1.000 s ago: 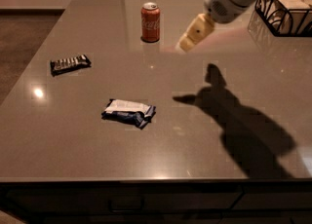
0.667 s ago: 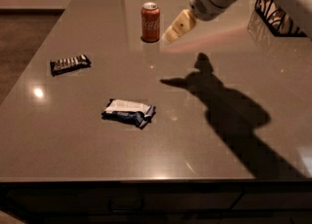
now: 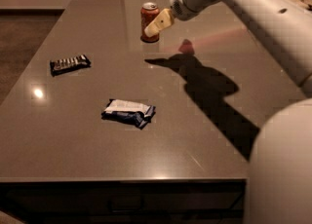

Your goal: Pick coke can

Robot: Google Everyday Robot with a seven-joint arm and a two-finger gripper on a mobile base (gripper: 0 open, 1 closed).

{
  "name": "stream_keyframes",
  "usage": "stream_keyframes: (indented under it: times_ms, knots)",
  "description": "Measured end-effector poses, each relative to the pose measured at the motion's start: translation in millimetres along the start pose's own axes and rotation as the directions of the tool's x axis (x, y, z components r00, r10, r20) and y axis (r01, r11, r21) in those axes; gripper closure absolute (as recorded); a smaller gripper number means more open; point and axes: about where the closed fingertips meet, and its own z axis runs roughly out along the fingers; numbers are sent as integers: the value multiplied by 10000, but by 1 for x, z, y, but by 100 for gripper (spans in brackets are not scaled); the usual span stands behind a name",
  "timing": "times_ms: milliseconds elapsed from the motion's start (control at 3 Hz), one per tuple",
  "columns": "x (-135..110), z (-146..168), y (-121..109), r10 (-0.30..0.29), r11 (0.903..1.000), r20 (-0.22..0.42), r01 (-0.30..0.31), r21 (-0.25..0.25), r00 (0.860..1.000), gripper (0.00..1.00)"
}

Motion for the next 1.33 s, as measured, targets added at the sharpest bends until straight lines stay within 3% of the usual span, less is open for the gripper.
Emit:
stream_keyframes:
  times_ms: [667,1333]
  knots:
    - [-26,50,-1,714,9970,625,-694,-339,9955,0]
    - [-42,71,-4,1134,9930,1051,-1093,-439,9880,0]
